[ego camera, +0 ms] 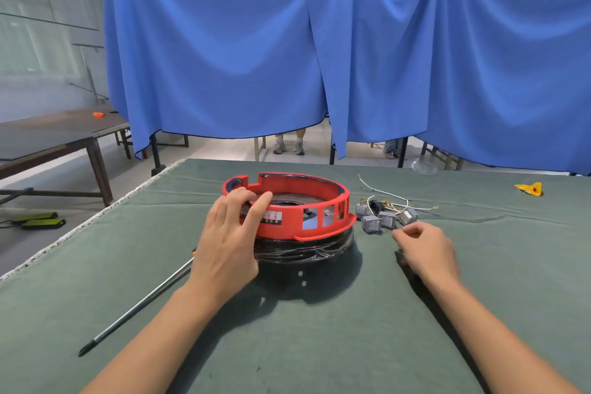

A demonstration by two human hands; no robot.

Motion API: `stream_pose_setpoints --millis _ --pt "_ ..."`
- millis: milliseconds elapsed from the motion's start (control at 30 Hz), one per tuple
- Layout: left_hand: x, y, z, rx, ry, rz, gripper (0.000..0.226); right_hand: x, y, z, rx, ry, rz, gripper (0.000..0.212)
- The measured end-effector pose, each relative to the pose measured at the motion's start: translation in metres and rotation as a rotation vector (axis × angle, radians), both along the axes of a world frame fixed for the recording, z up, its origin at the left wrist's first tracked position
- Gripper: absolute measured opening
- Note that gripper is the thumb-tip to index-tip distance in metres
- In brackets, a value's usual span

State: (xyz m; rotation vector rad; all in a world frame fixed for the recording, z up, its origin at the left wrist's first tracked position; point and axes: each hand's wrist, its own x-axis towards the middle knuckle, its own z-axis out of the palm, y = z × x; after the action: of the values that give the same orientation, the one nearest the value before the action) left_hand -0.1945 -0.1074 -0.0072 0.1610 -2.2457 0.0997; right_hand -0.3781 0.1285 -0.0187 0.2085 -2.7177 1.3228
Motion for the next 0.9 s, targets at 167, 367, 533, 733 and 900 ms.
stream_pose_setpoints --millis 167,367,533,733,900 --pt "-0.01 0.011 -0.01 -0.015 -0.111 -0.007 0.091 -0.007 -0.019 -0.006 0.236 0.263 0.128 0.036" --pt "-0.015 0.013 -0.014 0.003 -0.086 0.009 0.094 -0.019 -0.038 -0.011 0.461 0.293 0.222 0.039" --pt "-0.015 0.014 -0.014 -0.008 -0.078 0.017 0.094 -0.02 -0.038 -0.011 0.41 0.311 0.183 0.027" --pt "-0.012 0.016 -0.01 0.012 -0.063 -0.005 0.096 0.003 -0.029 -0.008 -0.14 0.314 0.183 0.015" --pt "-0.013 0.032 -0.007 0.008 -0.064 -0.061 0.099 0.035 -0.03 0.016 -0.721 0.114 0.236 0.011"
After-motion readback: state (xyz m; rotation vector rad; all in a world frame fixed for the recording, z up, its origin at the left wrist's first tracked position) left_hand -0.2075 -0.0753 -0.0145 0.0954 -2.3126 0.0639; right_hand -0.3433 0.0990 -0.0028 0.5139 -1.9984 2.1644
